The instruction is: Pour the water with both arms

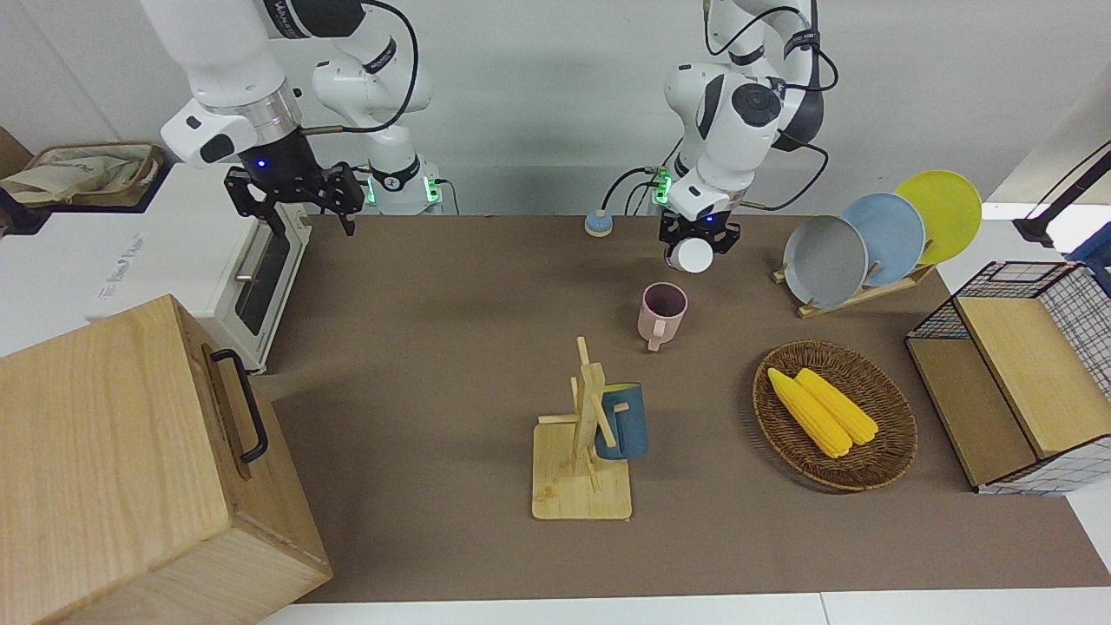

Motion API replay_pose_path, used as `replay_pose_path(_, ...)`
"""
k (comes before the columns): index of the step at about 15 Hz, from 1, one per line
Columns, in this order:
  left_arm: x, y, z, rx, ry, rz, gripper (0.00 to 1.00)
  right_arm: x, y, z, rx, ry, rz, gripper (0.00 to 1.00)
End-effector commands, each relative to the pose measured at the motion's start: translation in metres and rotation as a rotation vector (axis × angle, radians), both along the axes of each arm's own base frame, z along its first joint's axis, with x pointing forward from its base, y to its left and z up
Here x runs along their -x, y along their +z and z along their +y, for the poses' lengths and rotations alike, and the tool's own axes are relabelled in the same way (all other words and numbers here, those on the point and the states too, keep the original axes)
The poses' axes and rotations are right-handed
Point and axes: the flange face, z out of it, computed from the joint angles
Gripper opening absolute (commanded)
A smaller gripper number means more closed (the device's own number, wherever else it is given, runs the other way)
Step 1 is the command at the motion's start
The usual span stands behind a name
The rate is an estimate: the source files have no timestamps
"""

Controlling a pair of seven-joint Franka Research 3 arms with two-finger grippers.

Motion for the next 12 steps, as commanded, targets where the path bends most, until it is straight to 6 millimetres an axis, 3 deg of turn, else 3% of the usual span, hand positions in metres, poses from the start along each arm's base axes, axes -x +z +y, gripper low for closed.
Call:
replay_pose_path(1, -0.016, 0.019, 0.048, 0.006, 0.103, -0.107, 0.0, 0.001, 0.001, -0.002, -0.005, 0.013, 0.004, 0.992)
replay_pose_path(5, -0.042, 0.046, 0.092, 0.007, 0.2, -0.233, 0.0, 0.001, 0.001, -0.002, -0.005, 0.013, 0.004, 0.992)
replay_pose_path(12, -0.098, 0.155, 0.167, -0.002, 0.332, -0.508, 0.0, 0.001, 0.001, -0.002, -0.005, 0.013, 0.004, 0.992)
